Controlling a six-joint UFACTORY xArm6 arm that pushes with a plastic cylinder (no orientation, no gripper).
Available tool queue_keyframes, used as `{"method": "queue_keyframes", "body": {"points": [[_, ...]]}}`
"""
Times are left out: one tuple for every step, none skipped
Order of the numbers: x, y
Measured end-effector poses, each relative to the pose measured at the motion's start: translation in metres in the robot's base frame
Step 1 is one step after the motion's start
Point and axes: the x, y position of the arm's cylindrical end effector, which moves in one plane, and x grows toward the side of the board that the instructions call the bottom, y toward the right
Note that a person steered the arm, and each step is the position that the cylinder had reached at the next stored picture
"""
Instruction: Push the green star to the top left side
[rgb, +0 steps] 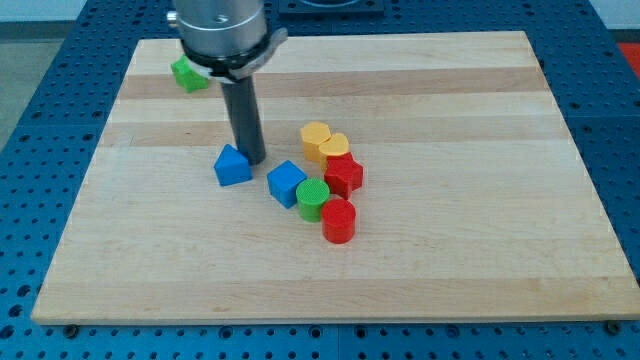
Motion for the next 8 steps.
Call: {"method": "queue_keyframes", "body": {"points": [[0.000,-0.028],[0.000,-0.046],[-0.006,0.014],[0.021,0.027],[0.051,0.015],[0.051,-0.009],[0.037,-0.026],[0.031,-0.048]]}}
